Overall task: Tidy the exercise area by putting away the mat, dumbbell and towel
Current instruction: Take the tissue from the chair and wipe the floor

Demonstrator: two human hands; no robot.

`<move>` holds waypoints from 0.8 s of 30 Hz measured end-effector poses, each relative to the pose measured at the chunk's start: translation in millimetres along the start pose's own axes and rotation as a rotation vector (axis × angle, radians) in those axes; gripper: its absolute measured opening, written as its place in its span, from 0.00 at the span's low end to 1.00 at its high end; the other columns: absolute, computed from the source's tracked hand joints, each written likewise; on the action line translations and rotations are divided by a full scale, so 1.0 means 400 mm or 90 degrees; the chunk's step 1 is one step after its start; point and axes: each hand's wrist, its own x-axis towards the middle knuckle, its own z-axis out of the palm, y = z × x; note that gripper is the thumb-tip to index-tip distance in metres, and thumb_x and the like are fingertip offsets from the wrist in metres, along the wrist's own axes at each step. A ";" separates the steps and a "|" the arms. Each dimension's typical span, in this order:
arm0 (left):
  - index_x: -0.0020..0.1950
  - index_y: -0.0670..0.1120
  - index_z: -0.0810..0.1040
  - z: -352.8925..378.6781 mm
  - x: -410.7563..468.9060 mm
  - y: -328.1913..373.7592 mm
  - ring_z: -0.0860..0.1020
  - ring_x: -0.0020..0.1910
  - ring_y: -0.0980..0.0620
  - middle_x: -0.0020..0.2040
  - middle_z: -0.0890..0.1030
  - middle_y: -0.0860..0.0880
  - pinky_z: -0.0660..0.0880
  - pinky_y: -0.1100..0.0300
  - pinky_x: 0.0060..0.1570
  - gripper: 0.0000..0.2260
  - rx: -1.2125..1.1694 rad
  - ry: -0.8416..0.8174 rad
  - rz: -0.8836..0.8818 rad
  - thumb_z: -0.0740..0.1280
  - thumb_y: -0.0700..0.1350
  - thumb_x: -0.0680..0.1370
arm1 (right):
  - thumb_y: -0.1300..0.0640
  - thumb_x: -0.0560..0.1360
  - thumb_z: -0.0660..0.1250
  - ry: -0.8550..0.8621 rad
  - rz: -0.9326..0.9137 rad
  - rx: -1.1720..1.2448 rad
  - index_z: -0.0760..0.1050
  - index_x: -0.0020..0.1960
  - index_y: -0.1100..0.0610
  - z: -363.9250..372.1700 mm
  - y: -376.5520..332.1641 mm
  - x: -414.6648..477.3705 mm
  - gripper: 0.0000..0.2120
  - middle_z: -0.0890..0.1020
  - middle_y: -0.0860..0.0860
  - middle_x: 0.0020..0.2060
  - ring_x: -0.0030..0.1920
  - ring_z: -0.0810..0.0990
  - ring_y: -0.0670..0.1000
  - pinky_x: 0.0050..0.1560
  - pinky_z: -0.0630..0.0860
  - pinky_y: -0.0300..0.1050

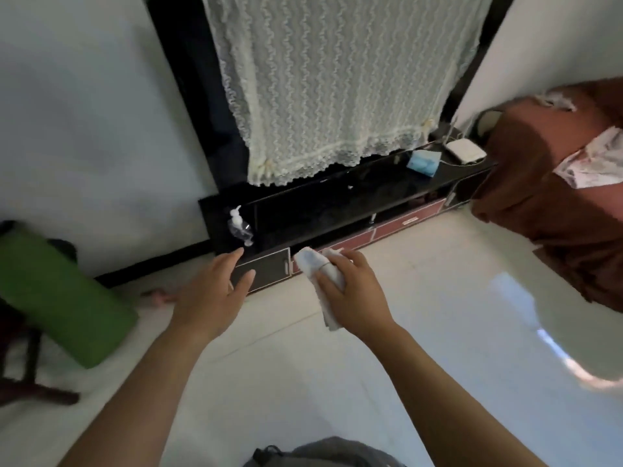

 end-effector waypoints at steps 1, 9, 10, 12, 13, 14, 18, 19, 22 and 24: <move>0.72 0.50 0.65 -0.022 -0.005 -0.038 0.70 0.66 0.48 0.70 0.69 0.48 0.65 0.50 0.67 0.26 -0.001 0.012 -0.017 0.57 0.60 0.78 | 0.46 0.76 0.62 -0.019 -0.011 0.007 0.71 0.65 0.49 0.034 -0.026 0.013 0.18 0.72 0.47 0.60 0.57 0.72 0.48 0.54 0.68 0.39; 0.72 0.48 0.65 -0.134 -0.082 -0.323 0.68 0.68 0.47 0.71 0.69 0.47 0.65 0.52 0.65 0.27 -0.030 0.104 -0.207 0.55 0.61 0.78 | 0.43 0.76 0.61 -0.202 -0.114 0.018 0.73 0.63 0.48 0.288 -0.222 0.149 0.18 0.72 0.46 0.59 0.54 0.74 0.46 0.53 0.72 0.42; 0.72 0.48 0.65 -0.138 -0.083 -0.346 0.67 0.69 0.47 0.71 0.68 0.47 0.64 0.53 0.65 0.24 -0.023 0.108 -0.236 0.56 0.57 0.79 | 0.41 0.76 0.60 -0.234 -0.121 0.018 0.74 0.60 0.47 0.317 -0.236 0.167 0.17 0.73 0.46 0.57 0.52 0.75 0.46 0.52 0.74 0.43; 0.73 0.49 0.64 -0.142 -0.069 -0.385 0.66 0.69 0.47 0.72 0.68 0.47 0.64 0.54 0.64 0.22 -0.016 0.104 -0.292 0.56 0.55 0.80 | 0.37 0.75 0.58 -0.283 -0.133 0.031 0.73 0.51 0.45 0.373 -0.259 0.212 0.15 0.76 0.48 0.49 0.44 0.77 0.46 0.45 0.76 0.43; 0.73 0.49 0.64 -0.144 -0.056 -0.398 0.66 0.69 0.48 0.72 0.67 0.47 0.64 0.55 0.64 0.23 -0.019 0.099 -0.311 0.56 0.55 0.80 | 0.35 0.75 0.57 -0.301 -0.138 0.037 0.72 0.49 0.45 0.398 -0.269 0.237 0.16 0.76 0.48 0.46 0.42 0.77 0.45 0.43 0.75 0.41; 0.73 0.49 0.63 -0.147 -0.036 -0.408 0.66 0.69 0.48 0.72 0.67 0.47 0.64 0.55 0.64 0.23 -0.024 0.098 -0.322 0.56 0.55 0.80 | 0.35 0.75 0.57 -0.315 -0.146 0.036 0.73 0.50 0.47 0.417 -0.281 0.266 0.17 0.76 0.47 0.46 0.41 0.77 0.44 0.42 0.73 0.39; 0.73 0.49 0.63 -0.183 0.078 -0.431 0.67 0.68 0.49 0.71 0.68 0.48 0.64 0.57 0.63 0.22 -0.017 0.125 -0.327 0.56 0.55 0.80 | 0.40 0.76 0.59 -0.343 -0.219 0.016 0.74 0.58 0.49 0.471 -0.316 0.412 0.17 0.75 0.45 0.52 0.47 0.75 0.43 0.44 0.68 0.32; 0.73 0.49 0.64 -0.196 0.110 -0.434 0.68 0.68 0.49 0.71 0.69 0.48 0.65 0.58 0.62 0.22 -0.012 0.129 -0.319 0.56 0.54 0.80 | 0.41 0.77 0.59 -0.352 -0.234 0.011 0.74 0.59 0.49 0.484 -0.326 0.449 0.17 0.74 0.45 0.53 0.48 0.75 0.43 0.45 0.68 0.33; 0.72 0.49 0.64 -0.234 0.195 -0.454 0.69 0.66 0.49 0.69 0.70 0.48 0.66 0.59 0.60 0.21 0.002 0.130 -0.320 0.56 0.53 0.80 | 0.40 0.76 0.57 -0.386 -0.253 0.009 0.74 0.57 0.47 0.537 -0.358 0.545 0.16 0.74 0.44 0.52 0.47 0.75 0.44 0.47 0.68 0.37; 0.72 0.50 0.64 -0.256 0.237 -0.474 0.70 0.66 0.49 0.69 0.70 0.48 0.66 0.60 0.59 0.20 -0.005 0.135 -0.355 0.56 0.53 0.80 | 0.38 0.76 0.56 -0.415 -0.277 0.008 0.74 0.55 0.47 0.587 -0.389 0.597 0.16 0.76 0.45 0.50 0.47 0.77 0.44 0.48 0.72 0.40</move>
